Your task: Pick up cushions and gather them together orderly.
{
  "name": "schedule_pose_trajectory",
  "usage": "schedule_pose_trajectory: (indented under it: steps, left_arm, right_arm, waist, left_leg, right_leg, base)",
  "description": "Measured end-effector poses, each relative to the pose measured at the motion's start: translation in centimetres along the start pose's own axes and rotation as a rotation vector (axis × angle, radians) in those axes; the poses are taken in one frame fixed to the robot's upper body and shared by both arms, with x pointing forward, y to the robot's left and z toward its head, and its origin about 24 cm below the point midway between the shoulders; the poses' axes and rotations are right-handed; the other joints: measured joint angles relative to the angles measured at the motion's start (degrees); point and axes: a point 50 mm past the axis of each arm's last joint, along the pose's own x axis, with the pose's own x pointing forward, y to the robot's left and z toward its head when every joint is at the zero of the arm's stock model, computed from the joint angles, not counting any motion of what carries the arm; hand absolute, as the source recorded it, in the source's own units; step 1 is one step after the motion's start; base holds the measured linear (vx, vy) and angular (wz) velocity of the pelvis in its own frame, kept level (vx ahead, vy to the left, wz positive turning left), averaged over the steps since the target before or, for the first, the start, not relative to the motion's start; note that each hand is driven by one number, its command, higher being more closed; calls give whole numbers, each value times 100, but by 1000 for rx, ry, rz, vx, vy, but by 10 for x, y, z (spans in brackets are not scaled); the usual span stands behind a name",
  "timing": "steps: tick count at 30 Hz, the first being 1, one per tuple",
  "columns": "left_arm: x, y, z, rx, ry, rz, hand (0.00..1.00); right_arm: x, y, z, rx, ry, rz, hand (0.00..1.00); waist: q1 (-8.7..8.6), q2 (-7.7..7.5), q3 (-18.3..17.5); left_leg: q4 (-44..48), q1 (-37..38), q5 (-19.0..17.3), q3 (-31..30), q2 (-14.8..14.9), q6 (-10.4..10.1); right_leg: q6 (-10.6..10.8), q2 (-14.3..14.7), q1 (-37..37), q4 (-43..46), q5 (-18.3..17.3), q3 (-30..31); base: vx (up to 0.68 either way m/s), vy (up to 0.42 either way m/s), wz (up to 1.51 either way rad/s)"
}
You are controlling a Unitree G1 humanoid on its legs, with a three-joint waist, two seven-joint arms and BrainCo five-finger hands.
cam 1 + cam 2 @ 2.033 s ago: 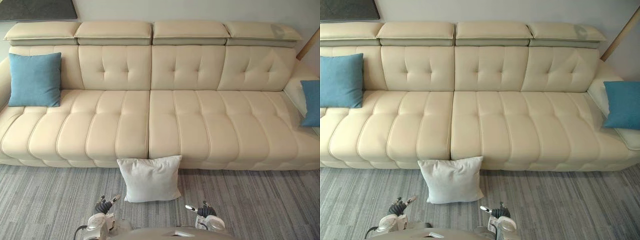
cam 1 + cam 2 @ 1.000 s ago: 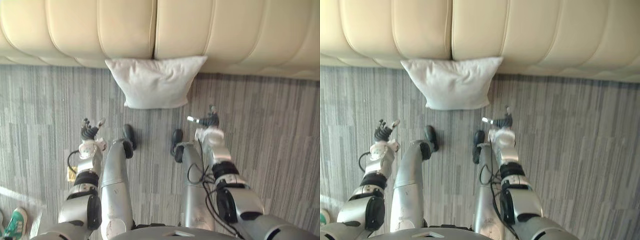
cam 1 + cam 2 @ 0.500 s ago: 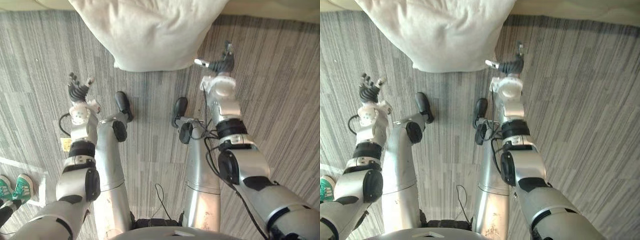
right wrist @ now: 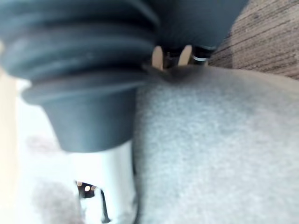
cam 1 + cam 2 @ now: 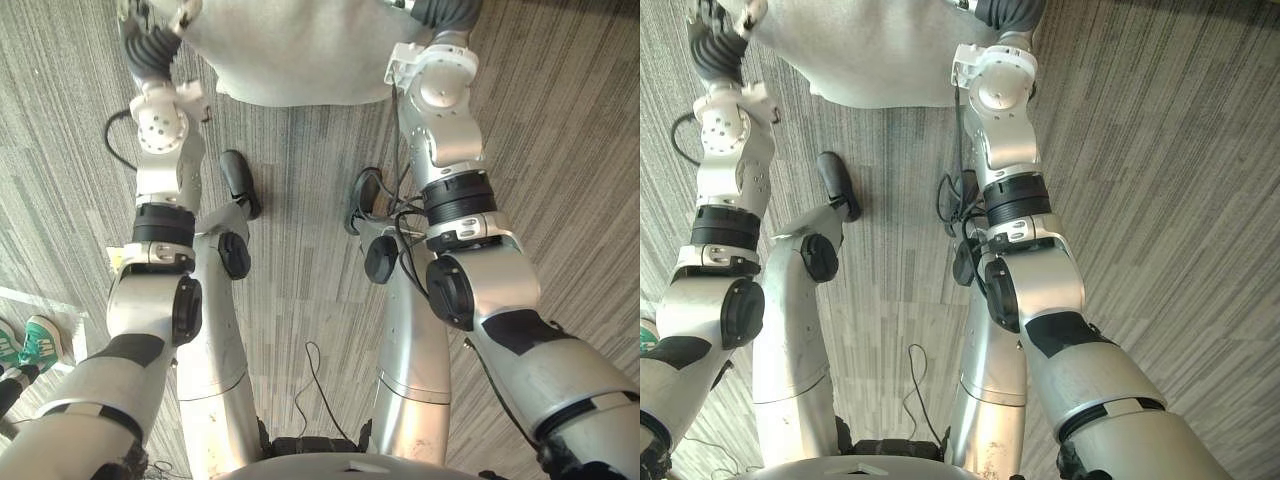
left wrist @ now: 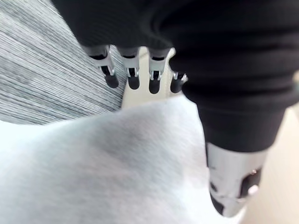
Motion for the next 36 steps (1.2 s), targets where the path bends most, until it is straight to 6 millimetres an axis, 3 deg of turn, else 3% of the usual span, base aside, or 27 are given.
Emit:
schedule_pose_trajectory:
  steps: [8,20,27,34,36]
  left_arm:
    - [3,-8,16,-17,-43,46,100]
    - [10,5,41,24,-143,67,100]
    - [2,-8,55,3,-217,6,100]
    - [-25,-7,45,-71,-236,-12,100]
    - [-41,-2,35,-100,-223,-6,100]
  right_arm:
    - [-8,15,14,67,-23,4,100]
    - [-15,19,32,196,-67,22,100]
    - [-31,4,24,241,-112,46,100]
    - [-53,-8,4,262,-98,61,100]
    - [-65,-13,-3,258,-96,74,100]
  waist:
    - [-43,1,-1]
    - [-36,8,-9]
    - [-72,7,-10]
    - [-192,6,-11]
    - [-241,5,-15]
  left_leg:
    - [-183,13,121,-28,2,-103]
    - [-255,161,193,-14,112,-117]
    - [-131,420,164,-12,204,-107]
    - [-297,1040,163,-5,232,-140]
    - [-423,1426,160,13,225,-147]
  right_leg:
    - [-57,70,-9,-121,34,-49]
    - [-155,212,120,-312,202,-28]
    - [-152,287,351,-273,197,8]
    - [-167,321,960,-426,201,-31]
    - [-166,329,1357,-569,201,-45]
  base:
    - [-1,-18,1]
    - [-6,-28,-6]
    - [-14,-31,-7]
    - [-2,-4,0]
    - [16,-5,0]
